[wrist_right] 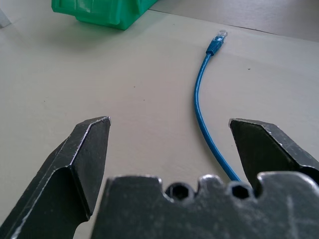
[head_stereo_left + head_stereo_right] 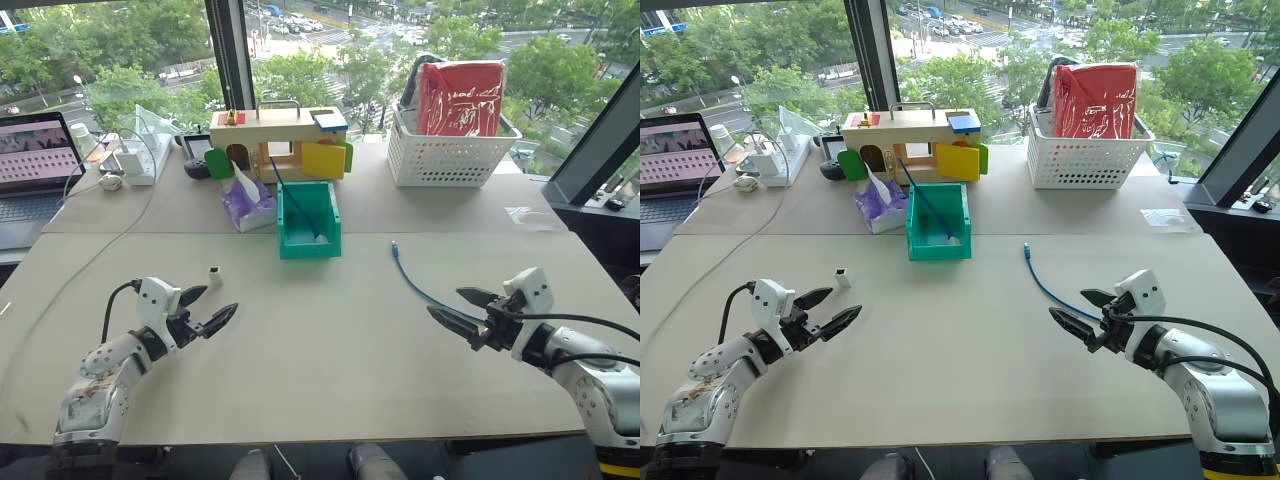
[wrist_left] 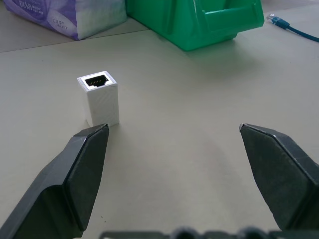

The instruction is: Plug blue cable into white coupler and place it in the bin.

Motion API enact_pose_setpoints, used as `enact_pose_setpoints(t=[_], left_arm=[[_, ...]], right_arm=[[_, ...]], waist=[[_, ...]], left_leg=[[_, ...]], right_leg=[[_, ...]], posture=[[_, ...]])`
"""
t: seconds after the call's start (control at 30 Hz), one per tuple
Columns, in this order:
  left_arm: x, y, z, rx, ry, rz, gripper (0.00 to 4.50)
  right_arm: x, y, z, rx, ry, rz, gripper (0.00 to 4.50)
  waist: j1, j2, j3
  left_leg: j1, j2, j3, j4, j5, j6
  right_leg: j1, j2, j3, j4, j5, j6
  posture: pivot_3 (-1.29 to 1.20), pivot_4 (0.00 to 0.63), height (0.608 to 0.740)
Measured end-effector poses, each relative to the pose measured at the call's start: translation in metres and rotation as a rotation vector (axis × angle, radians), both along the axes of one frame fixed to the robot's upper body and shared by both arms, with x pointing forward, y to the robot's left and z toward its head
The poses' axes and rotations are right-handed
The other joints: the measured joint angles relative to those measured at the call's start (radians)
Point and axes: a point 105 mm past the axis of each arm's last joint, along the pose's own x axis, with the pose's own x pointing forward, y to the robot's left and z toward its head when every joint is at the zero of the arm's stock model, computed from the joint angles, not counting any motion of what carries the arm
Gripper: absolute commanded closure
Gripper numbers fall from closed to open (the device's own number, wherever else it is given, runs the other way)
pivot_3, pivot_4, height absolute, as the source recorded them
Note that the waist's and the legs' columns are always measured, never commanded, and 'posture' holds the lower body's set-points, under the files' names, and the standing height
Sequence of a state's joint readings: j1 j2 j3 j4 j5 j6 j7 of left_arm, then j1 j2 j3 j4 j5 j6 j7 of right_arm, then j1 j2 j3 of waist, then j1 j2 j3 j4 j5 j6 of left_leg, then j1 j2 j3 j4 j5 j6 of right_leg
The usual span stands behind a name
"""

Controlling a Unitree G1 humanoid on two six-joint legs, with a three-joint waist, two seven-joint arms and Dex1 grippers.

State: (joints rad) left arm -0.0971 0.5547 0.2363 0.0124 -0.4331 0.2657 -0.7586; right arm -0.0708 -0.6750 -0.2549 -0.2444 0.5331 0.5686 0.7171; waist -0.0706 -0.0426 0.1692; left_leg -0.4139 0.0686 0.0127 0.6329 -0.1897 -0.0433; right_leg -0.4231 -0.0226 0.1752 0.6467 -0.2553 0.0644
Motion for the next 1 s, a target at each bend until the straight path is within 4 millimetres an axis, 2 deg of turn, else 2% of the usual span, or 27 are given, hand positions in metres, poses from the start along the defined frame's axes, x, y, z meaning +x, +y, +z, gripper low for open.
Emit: enact_pose_setpoints(t=[0.13,0.23,0.3,0.43,0.57,0.63,0.73,0.83,0.87,0.93,1.0], left_arm=[[-0.003,-0.004,0.000,-0.014,0.033,-0.055,0.00],[-0.019,-0.025,0.016,-0.068,0.061,-0.262,0.00],[-0.027,-0.037,0.028,-0.054,0.038,-0.362,0.00],[-0.027,-0.038,0.032,-0.033,0.025,-0.366,0.00],[-0.023,-0.028,0.034,-0.015,0.015,-0.287,0.00],[-0.028,-0.022,0.031,-0.011,0.020,-0.257,0.00],[-0.041,-0.019,0.022,-0.011,0.051,-0.232,0.00],[-0.053,-0.030,0.028,-0.070,0.022,-0.258,0.00],[-0.057,-0.036,0.036,-0.108,-0.009,-0.285,0.00],[-0.062,-0.048,0.051,-0.139,-0.058,-0.346,0.00],[-0.064,-0.051,0.056,-0.137,-0.067,-0.367,0.00]], right_arm=[[0.001,-0.002,0.001,-0.009,0.002,0.003,0.08],[0.004,-0.002,0.013,-0.053,-0.018,0.035,0.08],[0.002,0.007,0.021,-0.078,-0.028,0.084,0.08],[0.001,0.032,0.027,-0.111,-0.028,0.213,0.08],[0.004,0.058,0.041,-0.132,-0.048,0.350,0.08],[0.008,0.061,0.049,-0.165,-0.059,0.377,0.08],[0.036,0.041,0.048,-0.230,-0.038,0.254,0.08],[0.065,0.011,0.038,-0.236,0.016,0.063,0.08],[0.075,0.009,0.037,-0.196,0.038,0.031,0.08],[0.094,0.019,0.038,-0.113,0.063,0.010,0.08],[0.111,0.029,0.034,-0.089,0.086,-0.005,0.08]], waist=[[0.000,0.000,0.000],[-0.001,0.000,0.000],[-0.001,0.000,0.000],[-0.006,0.000,0.000],[-0.005,0.000,0.000],[-0.004,0.000,0.000],[-0.001,-0.001,0.000],[0.004,-0.002,0.001],[0.002,-0.002,0.001],[-0.007,-0.002,0.001],[-0.022,-0.002,0.001]], left_leg=[[0.000,0.000,0.000,0.000,0.000,0.000],[-0.001,0.000,0.000,0.001,0.000,0.000],[0.000,0.000,0.000,0.000,0.000,0.000],[0.000,0.000,0.000,0.001,0.000,0.000],[-0.001,0.000,-0.001,0.001,0.000,0.000],[-0.001,0.000,-0.001,0.001,0.000,0.000],[-0.001,0.000,-0.001,0.001,0.000,0.001],[-0.002,-0.001,0.000,0.003,0.000,0.000],[-0.002,-0.001,0.000,0.003,0.000,0.000],[-0.001,-0.001,-0.001,0.002,0.000,0.001],[-0.001,-0.001,-0.002,0.002,0.000,0.001]], right_leg=[[0.000,0.000,0.000,0.000,0.000,0.000],[-0.001,0.000,0.000,0.001,0.000,0.000],[0.000,0.000,0.000,0.001,0.000,0.000],[0.000,0.000,0.000,0.001,0.000,0.000],[0.000,0.000,-0.001,0.000,0.000,0.000],[0.000,0.000,-0.001,0.000,0.000,0.000],[0.000,-0.001,-0.001,0.000,0.001,-0.002],[-0.001,-0.002,-0.002,-0.001,0.004,-0.006],[-0.001,-0.002,-0.002,0.000,0.004,-0.006],[-0.001,-0.001,-0.002,0.000,0.004,-0.007],[0.000,0.000,-0.002,0.001,0.004,-0.007]], posture=[[0.00,0.150,0.740],[0.00,0.150,0.740],[0.00,0.150,0.740],[0.00,0.150,0.740],[0.00,0.150,0.740],[0.00,0.150,0.740],[0.00,0.150,0.740],[0.00,0.150,0.740],[0.00,0.150,0.740],[0.00,0.150,0.740],[0.00,0.150,0.740]])
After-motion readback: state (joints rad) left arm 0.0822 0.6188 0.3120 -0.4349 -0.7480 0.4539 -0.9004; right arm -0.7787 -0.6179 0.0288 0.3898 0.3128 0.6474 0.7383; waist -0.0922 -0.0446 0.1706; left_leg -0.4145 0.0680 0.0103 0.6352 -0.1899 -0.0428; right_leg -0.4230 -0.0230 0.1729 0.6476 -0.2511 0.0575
